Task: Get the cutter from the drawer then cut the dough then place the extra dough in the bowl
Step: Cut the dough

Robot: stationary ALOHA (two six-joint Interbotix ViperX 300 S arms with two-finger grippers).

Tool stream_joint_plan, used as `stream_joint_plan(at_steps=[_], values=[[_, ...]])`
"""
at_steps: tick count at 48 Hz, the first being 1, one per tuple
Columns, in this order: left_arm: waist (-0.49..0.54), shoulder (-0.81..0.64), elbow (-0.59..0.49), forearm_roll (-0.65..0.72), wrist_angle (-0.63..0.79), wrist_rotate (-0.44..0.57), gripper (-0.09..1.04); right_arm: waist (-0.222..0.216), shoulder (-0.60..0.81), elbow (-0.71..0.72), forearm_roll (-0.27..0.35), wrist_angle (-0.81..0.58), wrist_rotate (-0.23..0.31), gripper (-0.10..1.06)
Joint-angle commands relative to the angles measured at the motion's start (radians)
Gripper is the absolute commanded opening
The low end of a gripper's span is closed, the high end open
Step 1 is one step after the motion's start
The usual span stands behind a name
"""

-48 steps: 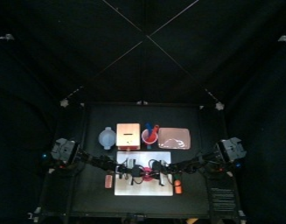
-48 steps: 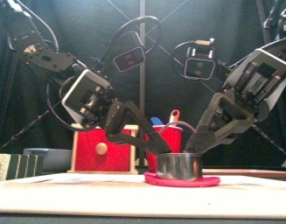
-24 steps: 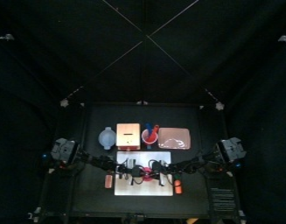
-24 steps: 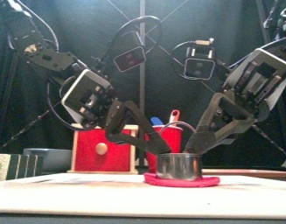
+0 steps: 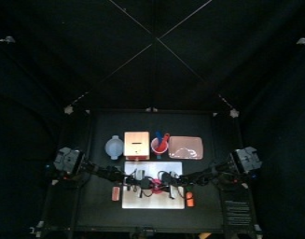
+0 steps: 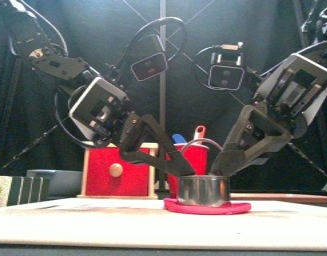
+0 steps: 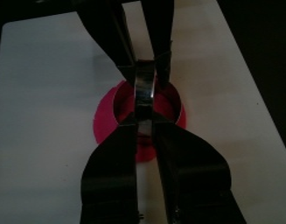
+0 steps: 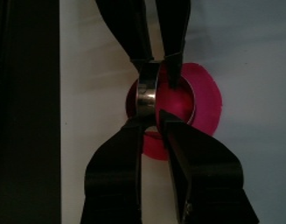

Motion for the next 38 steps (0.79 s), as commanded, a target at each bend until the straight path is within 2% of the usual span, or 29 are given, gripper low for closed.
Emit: stream_joint_plan(at_steps=[1, 8, 20, 27, 38], values=[[-0.041, 0.017, 0.041, -0.003, 0.064, -0.008, 0.43, -0.012, 0.012, 0.009, 0.000, 0.032, 0.018, 0.36], [-0.041, 0.009, 0.043, -0.023, 0.044, -0.008, 0.54, -0.012, -0.012, 0.006, 0.006, 0.037, 0.020, 0.41], [-0.041, 0.006, 0.046, -0.034, 0.021, -0.008, 0.59, -0.017, -0.037, 0.002, 0.012, 0.034, 0.018, 0.71], [-0.041, -0.003, 0.052, -0.043, -0.008, -0.008, 0.60, -0.017, -0.037, -0.011, 0.012, 0.031, 0.018, 0.77], [-0.038, -0.032, 0.072, -0.109, -0.058, -0.006, 0.60, -0.014, -0.044, -0.029, 0.005, 0.031, 0.018, 0.77]])
